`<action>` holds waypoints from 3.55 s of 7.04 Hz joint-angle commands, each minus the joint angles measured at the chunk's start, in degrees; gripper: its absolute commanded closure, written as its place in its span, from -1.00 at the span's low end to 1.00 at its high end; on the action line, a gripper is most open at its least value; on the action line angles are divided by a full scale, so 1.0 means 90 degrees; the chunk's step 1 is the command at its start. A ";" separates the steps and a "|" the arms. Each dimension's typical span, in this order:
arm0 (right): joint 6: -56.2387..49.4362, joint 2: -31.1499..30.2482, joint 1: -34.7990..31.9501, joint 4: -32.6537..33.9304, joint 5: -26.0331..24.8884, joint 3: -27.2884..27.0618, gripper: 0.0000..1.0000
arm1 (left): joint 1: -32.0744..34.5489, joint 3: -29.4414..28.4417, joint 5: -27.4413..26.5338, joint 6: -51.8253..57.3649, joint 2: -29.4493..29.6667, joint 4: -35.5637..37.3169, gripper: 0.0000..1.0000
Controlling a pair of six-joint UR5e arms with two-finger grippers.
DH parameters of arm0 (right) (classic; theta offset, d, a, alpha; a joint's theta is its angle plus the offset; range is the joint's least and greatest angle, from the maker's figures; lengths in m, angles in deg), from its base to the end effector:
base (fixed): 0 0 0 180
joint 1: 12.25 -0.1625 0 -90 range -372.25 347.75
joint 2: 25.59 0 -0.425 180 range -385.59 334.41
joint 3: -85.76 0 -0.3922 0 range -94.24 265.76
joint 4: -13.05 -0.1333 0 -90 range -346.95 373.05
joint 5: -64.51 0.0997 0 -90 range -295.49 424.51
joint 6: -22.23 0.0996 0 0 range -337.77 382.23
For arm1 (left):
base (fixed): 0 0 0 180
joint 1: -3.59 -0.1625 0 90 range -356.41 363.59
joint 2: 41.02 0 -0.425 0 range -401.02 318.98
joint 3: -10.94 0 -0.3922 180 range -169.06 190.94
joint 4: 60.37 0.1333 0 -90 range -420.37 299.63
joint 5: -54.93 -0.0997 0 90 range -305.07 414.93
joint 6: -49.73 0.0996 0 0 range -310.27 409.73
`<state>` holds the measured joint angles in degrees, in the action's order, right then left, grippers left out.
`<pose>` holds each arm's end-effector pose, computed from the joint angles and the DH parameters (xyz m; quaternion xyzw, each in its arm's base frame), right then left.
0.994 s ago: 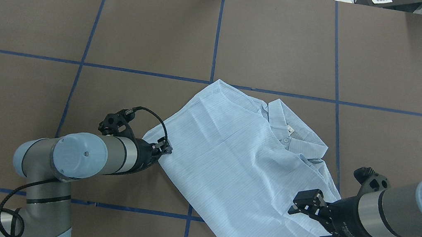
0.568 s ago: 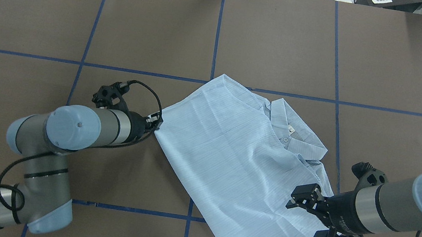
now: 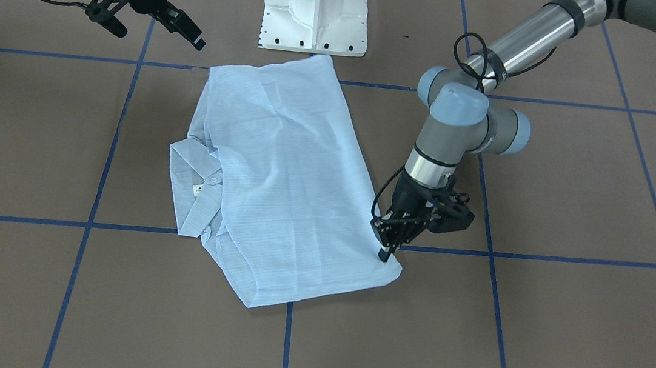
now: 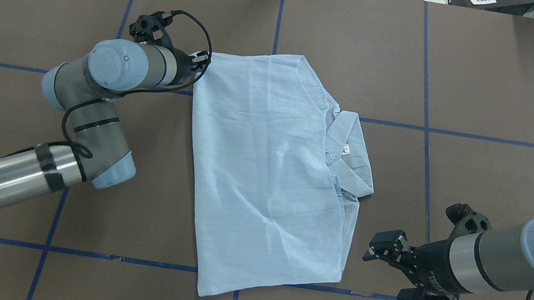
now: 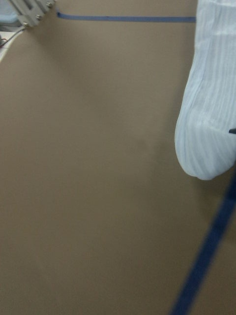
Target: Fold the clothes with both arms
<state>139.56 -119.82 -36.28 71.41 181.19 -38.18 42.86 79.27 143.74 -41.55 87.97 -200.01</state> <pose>-0.3614 -0.2581 0.3471 -0.2127 -0.4905 0.2566 0.8052 0.5123 -0.5938 0.3233 0.1877 0.5188 -0.2944 0.7804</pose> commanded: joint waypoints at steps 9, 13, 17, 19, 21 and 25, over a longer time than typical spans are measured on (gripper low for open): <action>0.1862 0.2862 0.1575 0.2383 -0.3460 0.1494 -1.00 | 0.0314 0.0757 0.0221 0.0337 -0.0465 -0.0354 -0.52; 0.2061 0.3155 0.1586 0.2412 -0.3589 0.1904 -0.99 | 0.0265 0.0747 0.0211 0.0190 -0.0465 -0.0354 -0.52; 0.2235 0.3156 0.1586 0.2451 -0.3579 0.1945 0.64 | 0.0255 0.0747 0.0211 0.0151 -0.0465 -0.0354 -0.52; 0.2246 0.3126 0.1606 0.2441 -0.3570 0.1916 1.00 | 0.0255 0.0747 0.0211 0.0132 -0.0465 -0.0354 -0.52; 0.2246 0.3146 0.1587 0.2451 -0.3570 0.1868 1.00 | 0.0246 0.0757 0.0211 0.0132 -0.0465 -0.0354 -0.52; 0.2217 0.3078 0.1538 0.2656 -0.3531 0.1526 1.00 | -0.0347 0.2371 0.0211 -0.0920 -0.1554 -0.0277 -0.51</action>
<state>159.57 -91.95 -22.38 94.66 149.37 -23.84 42.43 93.75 145.69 -46.40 78.86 -202.99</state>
